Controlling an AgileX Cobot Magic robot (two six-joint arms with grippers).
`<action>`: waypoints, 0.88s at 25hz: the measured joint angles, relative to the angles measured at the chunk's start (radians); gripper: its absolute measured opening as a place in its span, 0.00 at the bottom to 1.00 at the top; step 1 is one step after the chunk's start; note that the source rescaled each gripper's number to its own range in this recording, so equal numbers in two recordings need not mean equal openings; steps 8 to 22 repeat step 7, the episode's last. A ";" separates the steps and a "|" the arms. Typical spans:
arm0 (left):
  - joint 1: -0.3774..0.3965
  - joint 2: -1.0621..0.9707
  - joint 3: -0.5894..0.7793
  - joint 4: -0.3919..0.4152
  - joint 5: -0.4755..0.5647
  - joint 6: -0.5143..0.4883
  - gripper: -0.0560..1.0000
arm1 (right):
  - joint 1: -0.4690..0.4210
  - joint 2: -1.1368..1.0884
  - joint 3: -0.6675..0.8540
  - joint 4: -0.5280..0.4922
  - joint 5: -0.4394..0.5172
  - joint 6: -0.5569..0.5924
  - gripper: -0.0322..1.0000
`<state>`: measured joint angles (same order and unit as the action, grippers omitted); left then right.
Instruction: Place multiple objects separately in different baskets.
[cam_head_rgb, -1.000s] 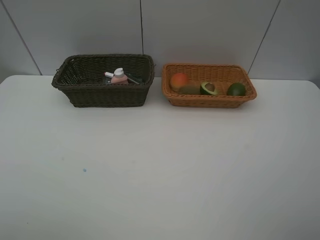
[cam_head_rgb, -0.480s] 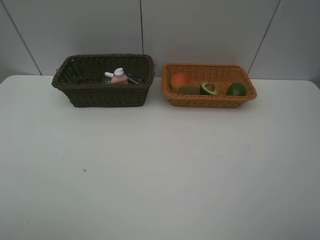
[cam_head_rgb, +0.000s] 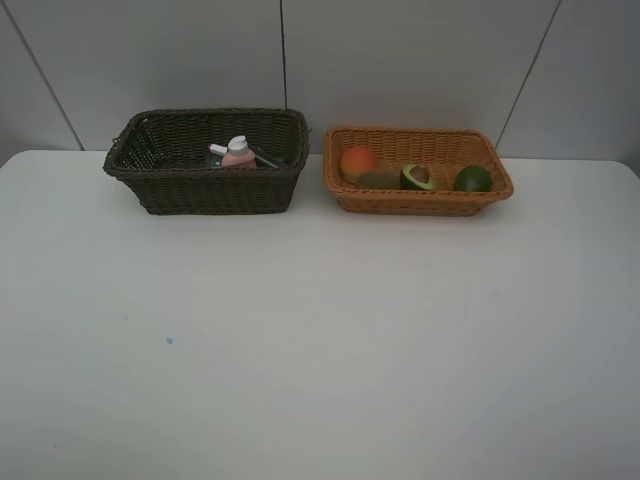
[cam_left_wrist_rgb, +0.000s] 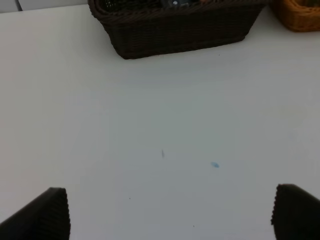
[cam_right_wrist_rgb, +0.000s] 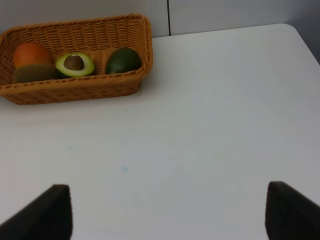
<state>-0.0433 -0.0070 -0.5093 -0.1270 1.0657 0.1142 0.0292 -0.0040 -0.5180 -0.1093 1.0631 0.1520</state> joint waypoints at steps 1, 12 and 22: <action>0.000 0.000 0.000 0.000 0.000 0.000 1.00 | 0.000 0.000 0.000 0.000 0.000 0.000 0.96; 0.000 0.000 0.000 0.000 0.000 0.000 1.00 | 0.000 0.000 0.000 0.000 0.000 0.000 0.96; 0.000 0.000 0.000 0.000 0.000 0.000 1.00 | 0.000 0.000 0.000 0.000 0.000 0.000 0.96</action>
